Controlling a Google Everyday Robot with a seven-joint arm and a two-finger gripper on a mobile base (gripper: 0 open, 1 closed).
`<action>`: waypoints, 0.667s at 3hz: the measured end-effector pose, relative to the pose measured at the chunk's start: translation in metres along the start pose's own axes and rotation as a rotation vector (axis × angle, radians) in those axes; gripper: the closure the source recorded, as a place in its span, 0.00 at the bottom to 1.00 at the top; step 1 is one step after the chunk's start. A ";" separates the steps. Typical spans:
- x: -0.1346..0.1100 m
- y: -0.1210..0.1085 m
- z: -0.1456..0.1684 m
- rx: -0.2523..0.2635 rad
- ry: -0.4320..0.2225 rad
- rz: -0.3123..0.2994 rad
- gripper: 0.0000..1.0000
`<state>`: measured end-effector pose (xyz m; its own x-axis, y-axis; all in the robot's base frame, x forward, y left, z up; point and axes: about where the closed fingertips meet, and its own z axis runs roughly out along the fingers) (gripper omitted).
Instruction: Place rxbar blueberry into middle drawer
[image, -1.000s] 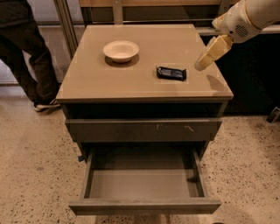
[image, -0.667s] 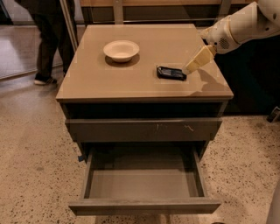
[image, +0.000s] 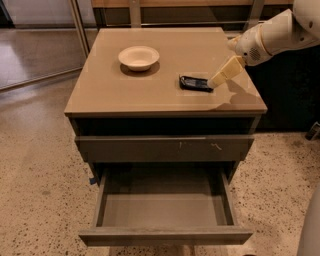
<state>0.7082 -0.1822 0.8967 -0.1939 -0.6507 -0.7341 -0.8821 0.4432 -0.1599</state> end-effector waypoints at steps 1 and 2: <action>0.005 0.001 0.019 -0.051 -0.046 0.022 0.00; 0.004 0.000 0.043 -0.092 -0.089 0.019 0.00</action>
Offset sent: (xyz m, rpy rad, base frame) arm 0.0246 0.0270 -0.0352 0.1481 0.0350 0.0893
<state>0.7253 -0.1584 0.8656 -0.1762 -0.5835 -0.7927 -0.9151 0.3938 -0.0865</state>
